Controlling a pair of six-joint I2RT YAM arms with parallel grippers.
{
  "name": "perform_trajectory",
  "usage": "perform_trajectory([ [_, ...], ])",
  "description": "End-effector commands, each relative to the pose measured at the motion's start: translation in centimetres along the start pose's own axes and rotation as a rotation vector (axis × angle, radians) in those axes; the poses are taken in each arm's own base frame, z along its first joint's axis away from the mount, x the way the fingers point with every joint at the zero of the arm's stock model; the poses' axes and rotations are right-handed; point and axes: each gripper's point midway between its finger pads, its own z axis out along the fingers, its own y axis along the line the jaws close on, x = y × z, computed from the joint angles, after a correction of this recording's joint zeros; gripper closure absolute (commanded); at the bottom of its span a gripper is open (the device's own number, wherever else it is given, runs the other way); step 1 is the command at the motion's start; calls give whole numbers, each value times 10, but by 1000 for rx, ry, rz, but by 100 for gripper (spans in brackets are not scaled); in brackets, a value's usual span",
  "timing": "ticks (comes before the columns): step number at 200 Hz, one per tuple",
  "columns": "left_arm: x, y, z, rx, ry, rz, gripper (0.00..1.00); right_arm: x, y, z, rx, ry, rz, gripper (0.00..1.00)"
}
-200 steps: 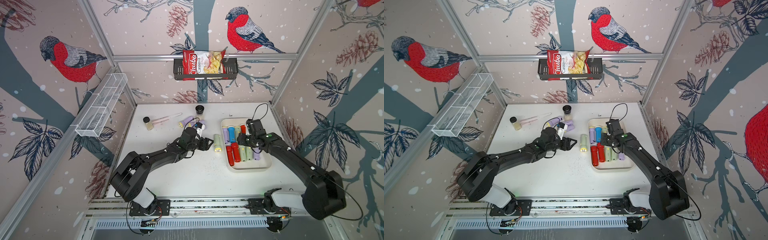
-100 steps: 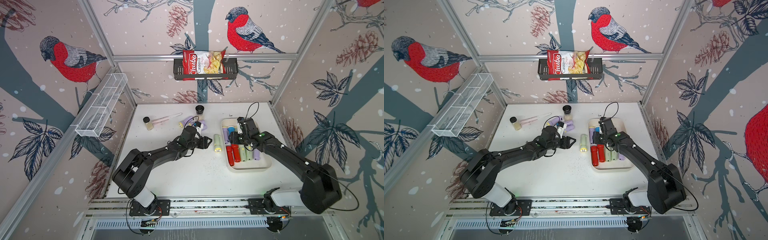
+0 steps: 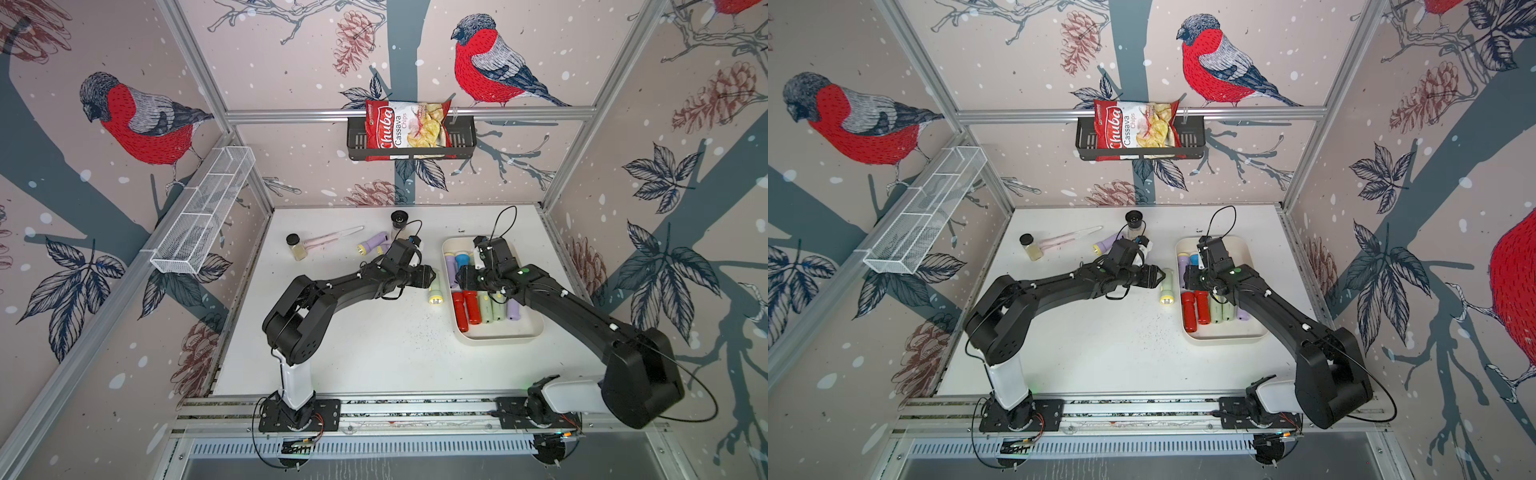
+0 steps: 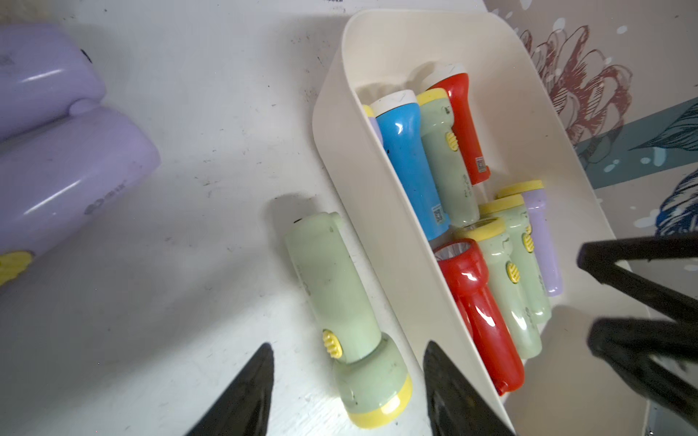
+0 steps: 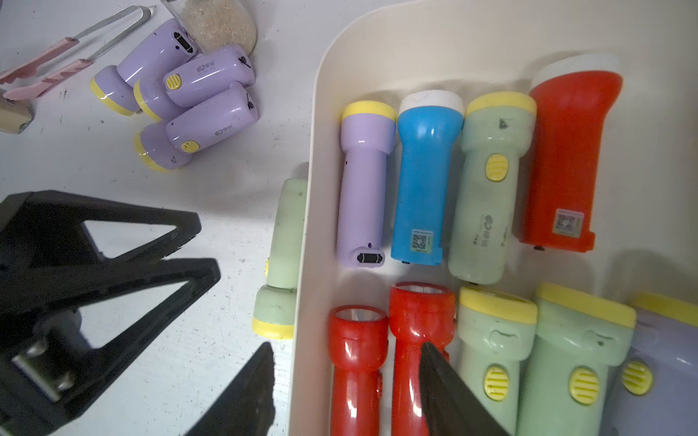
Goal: Put the flashlights into the storage boxes
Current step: Move the flashlight at the center of the board.
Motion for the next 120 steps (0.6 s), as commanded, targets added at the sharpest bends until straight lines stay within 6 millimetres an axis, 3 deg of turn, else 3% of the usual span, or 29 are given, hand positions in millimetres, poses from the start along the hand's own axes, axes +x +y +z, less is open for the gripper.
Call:
perform_trajectory([
  [1, 10, 8, 10, -44, 72, 8, 37, -4, -2, -1, 2, -27, -9, 38],
  [52, 18, 11, 39, -69, 159, 7, 38, 3, -14, 1, 18, -18, -2, 38],
  [120, 24, 12, 60, -138, 214, 40, 38, 9, -24, -1, 13, -26, 15, 38],
])
